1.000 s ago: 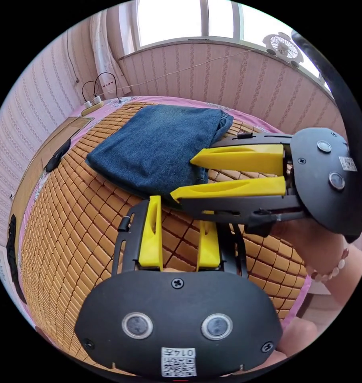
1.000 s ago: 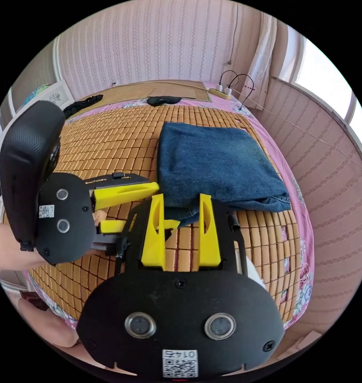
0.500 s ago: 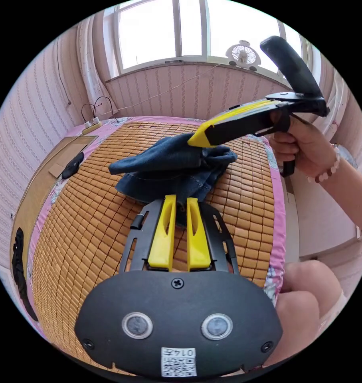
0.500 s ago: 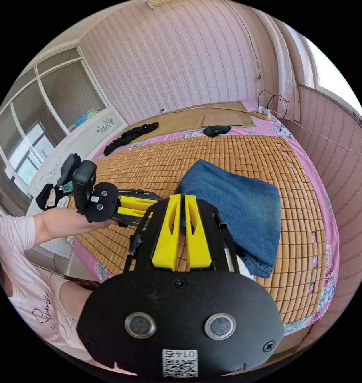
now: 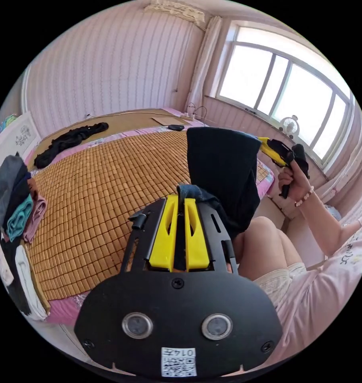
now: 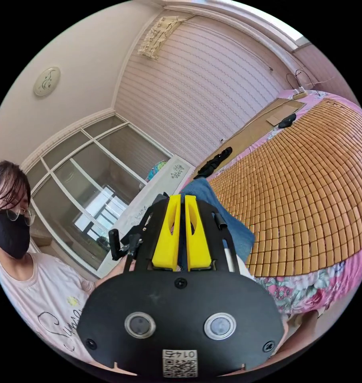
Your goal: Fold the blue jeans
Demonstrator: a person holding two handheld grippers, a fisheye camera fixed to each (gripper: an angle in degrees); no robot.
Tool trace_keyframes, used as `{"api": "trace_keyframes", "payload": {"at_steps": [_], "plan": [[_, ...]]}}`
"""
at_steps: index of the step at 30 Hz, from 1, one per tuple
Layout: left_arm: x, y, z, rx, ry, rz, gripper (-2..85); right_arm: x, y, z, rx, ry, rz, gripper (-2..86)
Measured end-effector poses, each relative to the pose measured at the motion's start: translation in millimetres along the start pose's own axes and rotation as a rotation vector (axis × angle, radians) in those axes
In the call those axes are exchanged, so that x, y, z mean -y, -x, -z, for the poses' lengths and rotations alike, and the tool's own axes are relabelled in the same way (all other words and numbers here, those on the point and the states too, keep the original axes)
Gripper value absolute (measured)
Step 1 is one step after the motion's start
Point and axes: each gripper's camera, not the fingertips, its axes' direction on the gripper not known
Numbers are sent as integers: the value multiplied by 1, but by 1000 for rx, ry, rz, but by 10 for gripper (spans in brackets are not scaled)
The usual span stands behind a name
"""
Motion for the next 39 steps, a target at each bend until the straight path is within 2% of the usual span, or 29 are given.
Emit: {"api": "trace_keyframes", "payload": {"at_steps": [2, 4, 6, 8, 11, 13, 16, 18, 21, 22, 25, 28, 32, 36, 39], "plan": [[-19, 19, 31, 22, -29, 27, 4, -11, 1, 11, -142, 25, -16, 9], [-40, 36, 52, 13, -63, 37, 1, -25, -5, 24, -373, 54, -27, 8], [-52, 48, 55, -10, -53, 52, 0, -34, -7, 39, -473, 39, -75, 8], [-63, 58, 55, -37, -45, 90, 0, -39, 6, 38, -482, 56, -52, 13], [-75, 70, 63, -99, -90, 130, -1, -46, 54, -23, -450, 261, 165, 44], [-76, 73, 72, -126, -102, 122, 0, -63, 99, -103, -455, 471, 360, 139], [-77, 74, 82, -142, -101, 88, 3, -92, 147, -203, -463, 651, 545, 207], [-80, 75, 86, -155, -100, 85, 9, -103, 166, -252, -491, 705, 618, 195], [-93, 85, 98, -115, -93, 119, 30, -112, 172, -299, -615, 713, 682, 76], [-101, 92, 105, -89, -88, 130, 36, -111, 168, -307, -602, 730, 677, 38], [-128, 114, 121, 6, -43, 193, 40, -92, 154, -312, -493, 788, 533, 9], [-154, 138, 127, 97, 30, 270, 54, -71, 144, -299, -337, 769, 368, 1], [-164, 157, 118, 121, 102, 303, 98, -47, 147, -269, -278, 643, 296, -3], [-156, 167, 98, 95, 149, 318, 121, 2, 159, -193, -262, 371, 235, -3], [-146, 171, 80, 104, 202, 314, 123, 47, 168, -114, -369, 163, 222, 1]]}}
